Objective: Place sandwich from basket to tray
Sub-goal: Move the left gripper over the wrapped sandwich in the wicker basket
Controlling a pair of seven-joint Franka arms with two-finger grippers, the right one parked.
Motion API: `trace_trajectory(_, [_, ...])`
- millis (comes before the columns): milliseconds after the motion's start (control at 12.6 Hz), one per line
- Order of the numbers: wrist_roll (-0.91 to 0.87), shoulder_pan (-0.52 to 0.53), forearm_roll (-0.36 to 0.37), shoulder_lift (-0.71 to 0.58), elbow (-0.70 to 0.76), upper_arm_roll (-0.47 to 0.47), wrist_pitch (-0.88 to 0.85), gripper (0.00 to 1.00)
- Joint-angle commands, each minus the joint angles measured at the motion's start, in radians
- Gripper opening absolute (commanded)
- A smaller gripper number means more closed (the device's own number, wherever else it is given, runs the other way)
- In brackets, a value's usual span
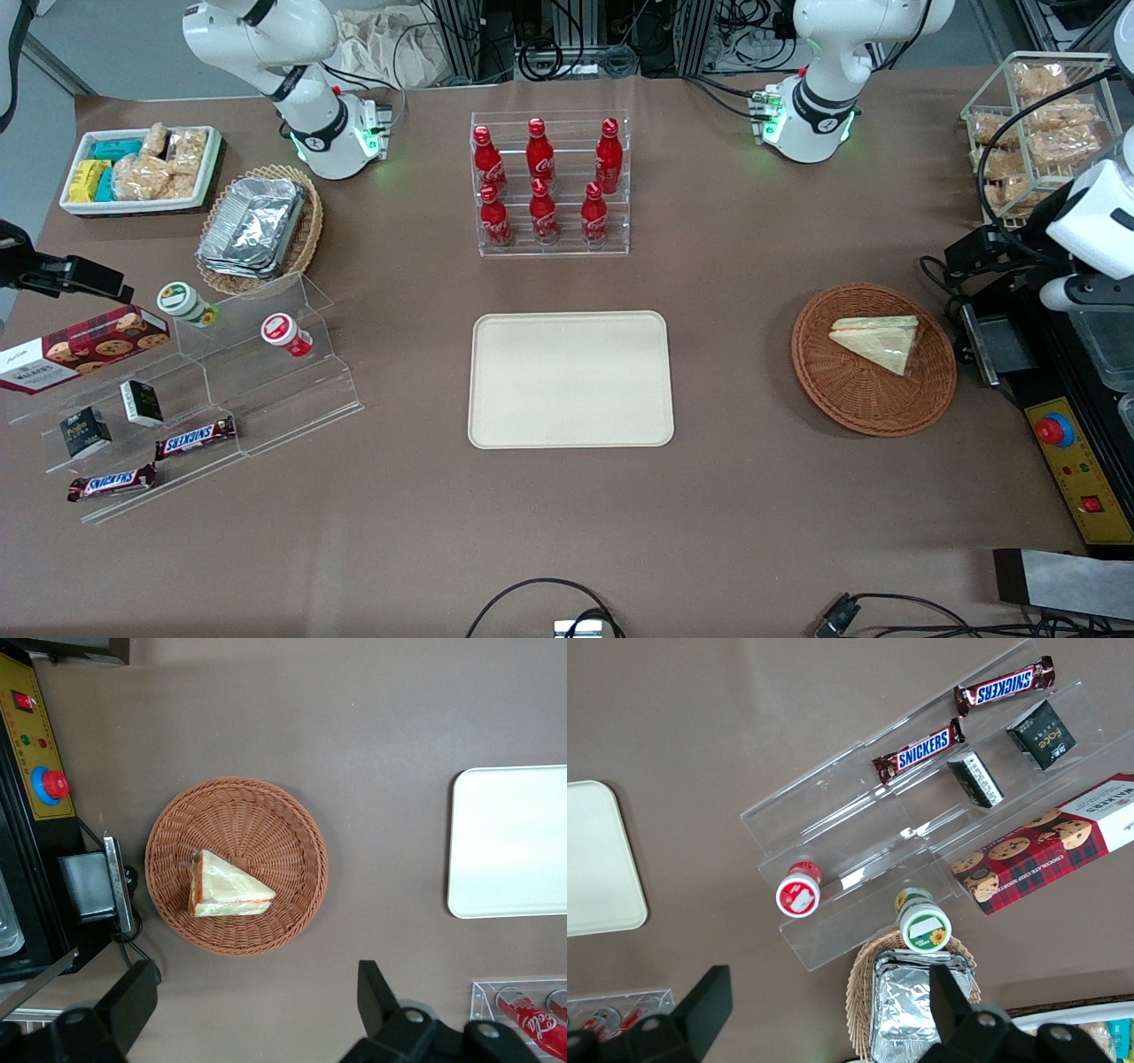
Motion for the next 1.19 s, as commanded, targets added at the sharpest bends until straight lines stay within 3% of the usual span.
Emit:
trace_trajectory(0, [0.002,0.002,-0.003,0.005,0.010,-0.003,-0.004,1.00])
trace_trajectory(318, [-0.018,0.012,-0.005,0.005,-0.002,0.001,-0.007,1.00])
trace_trajectory(557, [-0.186,0.041,-0.016,0.037,-0.031,0.003,0.009,1.00])
trace_trajectory(1114, [-0.454,0.055,-0.020,-0.064,-0.475,0.056,0.385,1.00])
